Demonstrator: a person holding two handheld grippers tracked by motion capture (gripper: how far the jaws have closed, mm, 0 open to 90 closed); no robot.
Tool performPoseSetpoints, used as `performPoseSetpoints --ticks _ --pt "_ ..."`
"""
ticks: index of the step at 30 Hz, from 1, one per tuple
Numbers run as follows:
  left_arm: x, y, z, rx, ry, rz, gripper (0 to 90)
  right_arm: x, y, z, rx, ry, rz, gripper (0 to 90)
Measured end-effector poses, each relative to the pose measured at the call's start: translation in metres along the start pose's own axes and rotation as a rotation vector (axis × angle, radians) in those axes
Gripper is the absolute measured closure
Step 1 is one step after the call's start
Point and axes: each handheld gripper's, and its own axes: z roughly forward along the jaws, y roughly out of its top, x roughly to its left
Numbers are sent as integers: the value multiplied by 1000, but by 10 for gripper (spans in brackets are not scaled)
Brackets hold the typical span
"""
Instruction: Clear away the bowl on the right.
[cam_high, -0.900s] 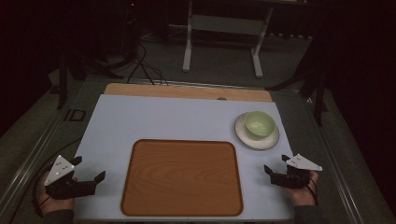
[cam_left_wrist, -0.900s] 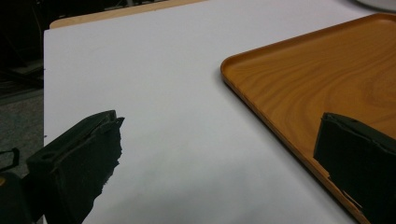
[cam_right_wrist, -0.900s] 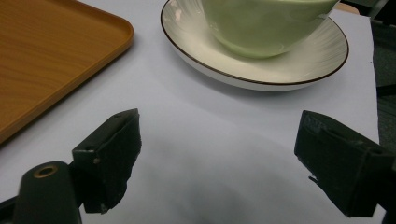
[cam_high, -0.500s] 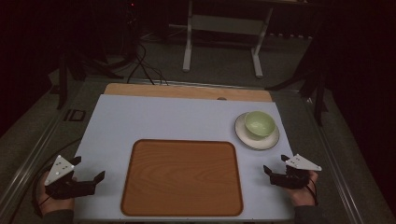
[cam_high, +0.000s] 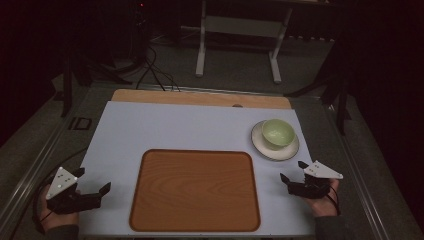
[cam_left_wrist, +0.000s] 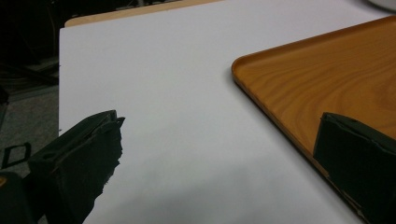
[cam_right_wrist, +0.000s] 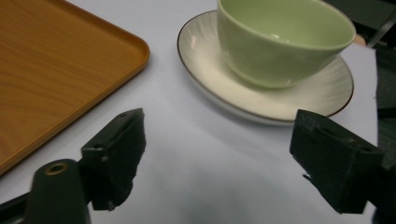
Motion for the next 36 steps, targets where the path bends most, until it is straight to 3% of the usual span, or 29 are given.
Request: performPoseSetpoints --ticks 10,36 --pt "-1 0 0 4 5 0 11 -3 16 10 -5 -1 -50 182" --pt "-1 0 -1 4 9 3 10 -10 53 28 -18 -20 -114 209"
